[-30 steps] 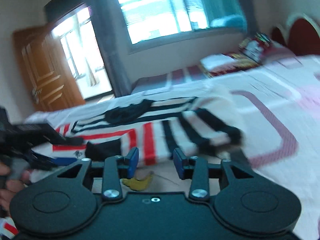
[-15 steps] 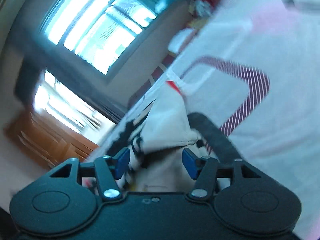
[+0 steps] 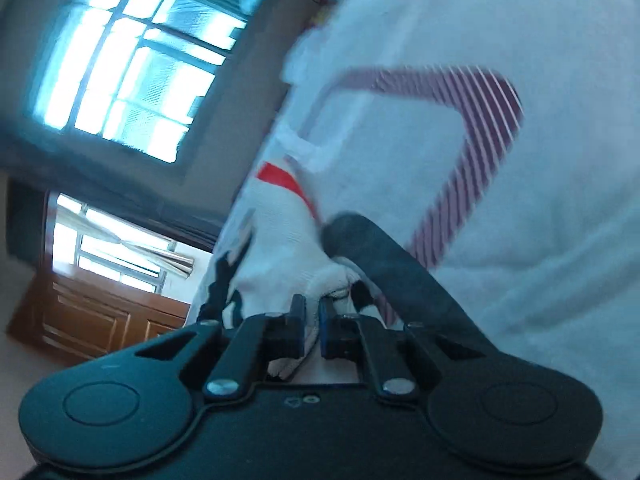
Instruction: Fold small clothes
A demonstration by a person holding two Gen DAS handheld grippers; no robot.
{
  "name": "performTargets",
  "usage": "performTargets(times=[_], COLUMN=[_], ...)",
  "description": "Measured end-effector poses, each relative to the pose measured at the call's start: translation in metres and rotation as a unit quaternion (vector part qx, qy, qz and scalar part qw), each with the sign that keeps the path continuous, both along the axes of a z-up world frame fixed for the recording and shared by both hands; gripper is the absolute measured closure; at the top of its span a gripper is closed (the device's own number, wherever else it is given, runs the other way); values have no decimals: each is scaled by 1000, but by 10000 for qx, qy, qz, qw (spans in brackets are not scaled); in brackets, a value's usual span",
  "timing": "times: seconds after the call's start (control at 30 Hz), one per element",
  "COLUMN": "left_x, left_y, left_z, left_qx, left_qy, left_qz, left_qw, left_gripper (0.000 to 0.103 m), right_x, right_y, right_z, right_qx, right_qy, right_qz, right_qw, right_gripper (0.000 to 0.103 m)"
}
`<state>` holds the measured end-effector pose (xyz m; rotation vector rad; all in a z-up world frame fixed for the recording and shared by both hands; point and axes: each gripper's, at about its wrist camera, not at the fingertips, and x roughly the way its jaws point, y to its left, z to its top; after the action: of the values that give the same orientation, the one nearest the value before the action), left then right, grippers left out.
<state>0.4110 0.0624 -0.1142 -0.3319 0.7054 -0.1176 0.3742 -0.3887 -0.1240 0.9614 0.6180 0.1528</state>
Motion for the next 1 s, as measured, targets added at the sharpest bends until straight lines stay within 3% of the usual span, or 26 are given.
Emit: performTargets(times=[0.07,0.13,0.37,0.6,0.67,0.73,0.77,0.87,0.93,1.0], left_x=[4,1,-18,-22,-25,-35,-43,-47,-41,-26], left_y=[-4,-2,-3,-2,1,10,21,41,37,26], left_z=[-13,-18,-11,-23,-18,-11,-7,-4,-3,-5], left_qx=[254,164,88,16,196,527,486,91,21,201], left_qy=[264,244,56,117,97,-14,-139,-117,-86,132], left_qz=[8,77,235,315,384,752,927,805,548,270], left_qw=[9993,9995,9997,9994,9990,9958,9944,9966,9985,9993], left_gripper=[98,98,98,98,88,69,64,61,61,61], right_x=[-1,7,5,6,7,0,-4,-11,-6,7], right_y=[2,4,2,1,-2,-5,-7,-12,-13,-14], right_z=[4,-6,-8,-8,-5,5,10,26,32,34], right_qx=[-280,-518,-595,-777,-699,-851,-927,-1203,-1444,-1597], right_qy=[-71,274,280,271,291,160,72,-186,-294,-307], right_qz=[91,178,266,413,452,386,396,427,460,487], right_qw=[9995,9981,9975,9958,9961,9955,9949,9916,9880,9855], right_gripper=[96,96,96,97,92,86,86,79,71,68])
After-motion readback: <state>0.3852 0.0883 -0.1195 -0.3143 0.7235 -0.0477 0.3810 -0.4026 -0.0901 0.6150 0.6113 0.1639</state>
